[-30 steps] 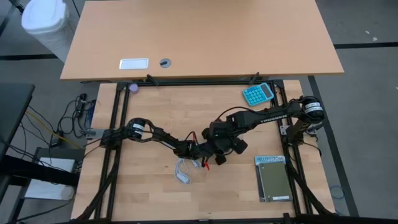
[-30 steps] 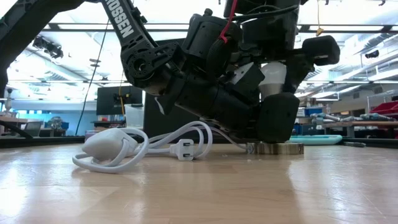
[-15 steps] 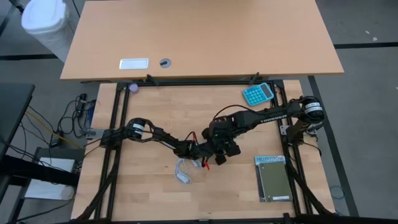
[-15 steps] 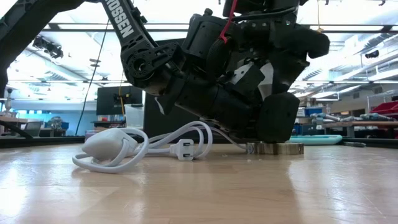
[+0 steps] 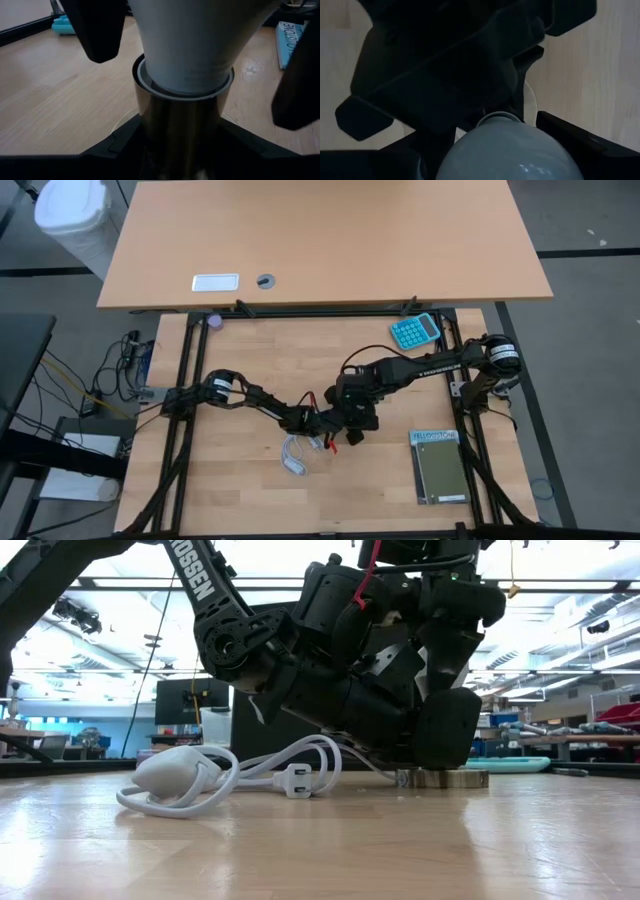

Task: Screw lightbulb
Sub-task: Insert the lightbulb into the socket

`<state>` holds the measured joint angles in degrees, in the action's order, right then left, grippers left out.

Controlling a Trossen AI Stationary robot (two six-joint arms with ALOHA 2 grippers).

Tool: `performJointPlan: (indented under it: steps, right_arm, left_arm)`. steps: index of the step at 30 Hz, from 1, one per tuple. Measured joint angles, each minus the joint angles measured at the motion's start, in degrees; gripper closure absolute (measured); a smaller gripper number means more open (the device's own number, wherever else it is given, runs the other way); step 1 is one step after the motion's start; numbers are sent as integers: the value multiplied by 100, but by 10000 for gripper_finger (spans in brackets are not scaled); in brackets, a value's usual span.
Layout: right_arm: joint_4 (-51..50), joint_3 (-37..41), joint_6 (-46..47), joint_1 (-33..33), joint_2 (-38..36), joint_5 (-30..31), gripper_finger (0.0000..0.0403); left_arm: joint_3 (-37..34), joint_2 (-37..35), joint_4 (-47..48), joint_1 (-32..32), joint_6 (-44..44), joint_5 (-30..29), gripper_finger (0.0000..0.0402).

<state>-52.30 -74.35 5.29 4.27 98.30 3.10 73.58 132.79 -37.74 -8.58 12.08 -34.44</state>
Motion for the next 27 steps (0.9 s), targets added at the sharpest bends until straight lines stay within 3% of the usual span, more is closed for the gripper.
performJointPlan:
  steps: [6, 17, 27]
  right_arm:
    - [33, 0, -612, 9, 0, -5, 124]
    - [-35, -88, -2367, 11, 17, -8, 80]
    - [-224, -101, -4739, 28, 17, 25, 52]
  left_arm:
    - [0, 0, 0, 0, -2, -4, 196]
    - [0, 0, 0, 11, 2, -42, 196]
    - [0, 0, 0, 11, 2, -35, 196]
